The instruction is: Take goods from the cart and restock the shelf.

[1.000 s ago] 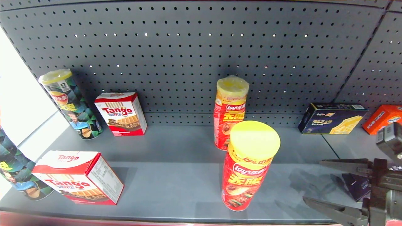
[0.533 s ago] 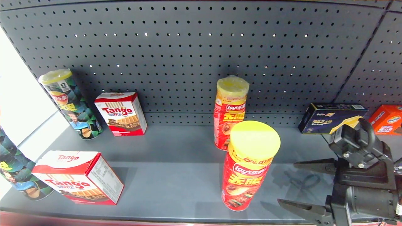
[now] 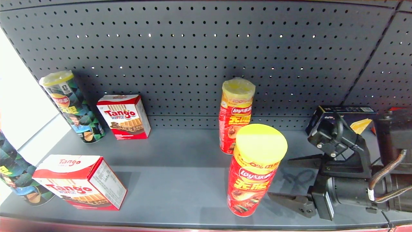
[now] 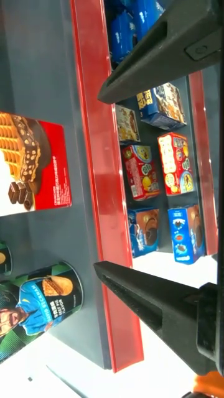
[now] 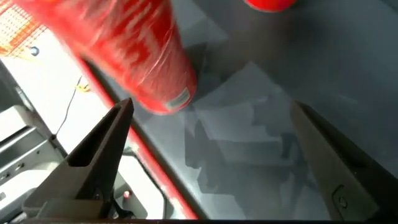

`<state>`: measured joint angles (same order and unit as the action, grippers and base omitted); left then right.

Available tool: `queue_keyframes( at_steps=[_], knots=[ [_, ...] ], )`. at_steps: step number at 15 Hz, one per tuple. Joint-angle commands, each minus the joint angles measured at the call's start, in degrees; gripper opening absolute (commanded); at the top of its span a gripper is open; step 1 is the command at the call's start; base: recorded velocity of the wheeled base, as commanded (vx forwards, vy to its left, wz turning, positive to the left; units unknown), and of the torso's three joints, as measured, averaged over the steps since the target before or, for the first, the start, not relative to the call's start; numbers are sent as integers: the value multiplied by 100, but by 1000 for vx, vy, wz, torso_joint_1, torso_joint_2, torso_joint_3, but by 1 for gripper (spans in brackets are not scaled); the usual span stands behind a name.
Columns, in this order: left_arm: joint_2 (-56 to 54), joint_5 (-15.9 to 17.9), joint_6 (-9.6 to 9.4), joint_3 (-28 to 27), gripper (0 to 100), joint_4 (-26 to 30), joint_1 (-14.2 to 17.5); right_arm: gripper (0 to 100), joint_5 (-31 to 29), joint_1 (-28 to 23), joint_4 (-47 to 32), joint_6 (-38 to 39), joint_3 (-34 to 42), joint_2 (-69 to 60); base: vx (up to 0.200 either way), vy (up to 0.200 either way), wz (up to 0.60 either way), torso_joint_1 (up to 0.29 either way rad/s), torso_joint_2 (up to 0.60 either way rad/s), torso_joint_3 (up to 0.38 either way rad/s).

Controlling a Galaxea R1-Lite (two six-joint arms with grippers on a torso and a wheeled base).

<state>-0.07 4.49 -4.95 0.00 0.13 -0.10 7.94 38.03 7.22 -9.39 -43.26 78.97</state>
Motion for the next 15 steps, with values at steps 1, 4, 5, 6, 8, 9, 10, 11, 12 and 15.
queue_keyframes(
  at_steps=[1, 4, 5, 6, 8, 9, 10, 11, 12, 15],
  knots=[
    [7, 0, 3, 0, 100, 4, 1, 100, -3, 2, -1, -2, -77, 180, 0, 0, 0, 0, 0, 0],
    [7, 0, 3, 0, 100, 4, 1, 100, -3, 46, 78, -2, -138, 321, 0, 0, 0, 0, 0, 0],
    [7, 0, 3, 0, 100, 4, 1, 100, -11, 46, 78, -2, -112, 294, 0, 0, 0, 0, 0, 0],
    [7, 0, 3, 0, 100, 4, 1, 100, -11, 46, 78, -2, -68, 259, 0, 0, 0, 0, 0, 0],
    [7, 8, 3, 0, 100, 4, 1, 100, -3, -15, 78, -2, 29, 127, 0, 0, 0, 0, 0, 0],
    [7, 17, 3, 0, 100, 4, 1, 100, -3, -112, 78, -2, 2, 136, 0, 0, 0, 0, 0, 0],
    [7, 17, 3, 0, 100, 4, 1, 100, -3, -130, 78, -2, -33, 163, 0, 0, 0, 0, 0, 0],
    [7, 17, 3, 0, 100, 4, 1, 100, -3, -138, 78, -2, -103, 206, 0, 0, 0, 0, 0, 0],
    [7, 17, 3, 0, 100, 4, 1, 100, -3, -138, 78, -2, -138, 268, 0, 0, 0, 0, 0, 0],
    [7, 17, 12, 0, 100, 4, 1, 100, -3, -86, 113, -2, -279, 470, 0, 0, 0, 0, 0, 0]
  ],
)
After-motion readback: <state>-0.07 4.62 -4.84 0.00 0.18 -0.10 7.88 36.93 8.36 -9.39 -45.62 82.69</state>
